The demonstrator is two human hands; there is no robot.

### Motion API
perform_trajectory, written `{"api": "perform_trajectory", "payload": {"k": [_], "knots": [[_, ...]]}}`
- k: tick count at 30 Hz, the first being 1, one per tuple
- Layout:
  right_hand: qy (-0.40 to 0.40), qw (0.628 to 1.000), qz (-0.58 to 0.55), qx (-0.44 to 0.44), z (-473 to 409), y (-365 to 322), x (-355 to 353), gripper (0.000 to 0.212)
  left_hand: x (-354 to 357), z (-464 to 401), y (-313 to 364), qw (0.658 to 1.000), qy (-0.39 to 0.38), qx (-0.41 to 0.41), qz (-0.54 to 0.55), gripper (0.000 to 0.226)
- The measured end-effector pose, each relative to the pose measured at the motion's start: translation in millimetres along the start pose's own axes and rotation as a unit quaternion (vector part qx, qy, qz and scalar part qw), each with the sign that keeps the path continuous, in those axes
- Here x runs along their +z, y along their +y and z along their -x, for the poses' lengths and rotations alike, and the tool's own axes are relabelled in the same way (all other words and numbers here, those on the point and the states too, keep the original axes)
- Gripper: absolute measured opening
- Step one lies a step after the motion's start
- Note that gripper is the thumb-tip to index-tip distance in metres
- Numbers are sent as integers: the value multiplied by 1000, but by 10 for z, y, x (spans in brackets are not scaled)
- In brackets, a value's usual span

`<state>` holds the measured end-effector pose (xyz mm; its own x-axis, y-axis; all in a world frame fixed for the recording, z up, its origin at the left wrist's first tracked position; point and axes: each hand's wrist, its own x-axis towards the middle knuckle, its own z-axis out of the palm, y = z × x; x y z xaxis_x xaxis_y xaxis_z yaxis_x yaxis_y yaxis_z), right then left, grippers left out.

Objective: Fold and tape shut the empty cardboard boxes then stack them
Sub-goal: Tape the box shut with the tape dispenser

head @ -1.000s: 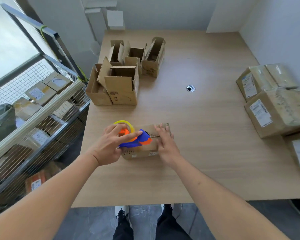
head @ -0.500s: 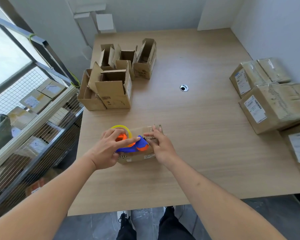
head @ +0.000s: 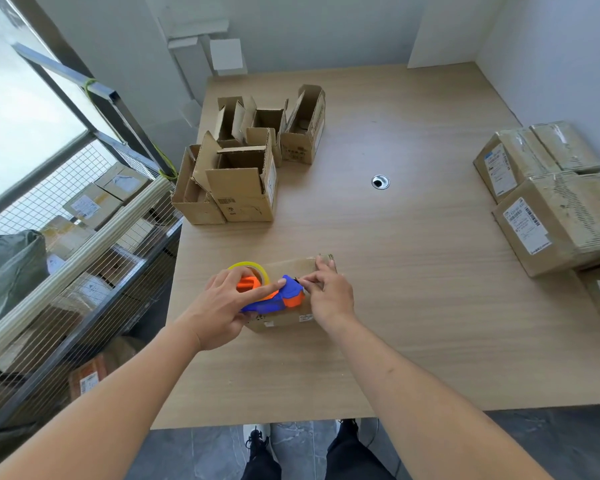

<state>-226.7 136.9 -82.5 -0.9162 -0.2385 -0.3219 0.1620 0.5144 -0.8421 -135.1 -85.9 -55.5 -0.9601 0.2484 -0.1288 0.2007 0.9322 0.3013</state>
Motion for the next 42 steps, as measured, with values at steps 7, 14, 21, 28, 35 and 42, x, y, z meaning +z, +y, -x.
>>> {"api": "perform_trajectory", "payload": {"k": [7, 14, 21, 28, 35, 42], "knots": [[42, 995, -73, 45, -19, 22, -104, 12, 27, 26, 20, 998, 24, -31, 57, 76], [134, 986, -71, 70, -17, 120, -474, 7, 26, 63, -32, 998, 13, -42, 51, 81], [93, 992, -54, 62, -10, 167, -662, 17, 16, -48, 1, 998, -15, -47, 49, 85], [52, 992, -2, 114, -84, 207, -739, 18, -17, -107, -13, 996, -38, -57, 62, 87], [47, 989, 30, 135, -215, 226, -716, 14, -52, -121, 8, 995, -36, -57, 69, 86], [24, 992, 16, 125, -331, 429, -615, 8, -21, -135, 3, 996, -37, -54, 68, 86]]}}
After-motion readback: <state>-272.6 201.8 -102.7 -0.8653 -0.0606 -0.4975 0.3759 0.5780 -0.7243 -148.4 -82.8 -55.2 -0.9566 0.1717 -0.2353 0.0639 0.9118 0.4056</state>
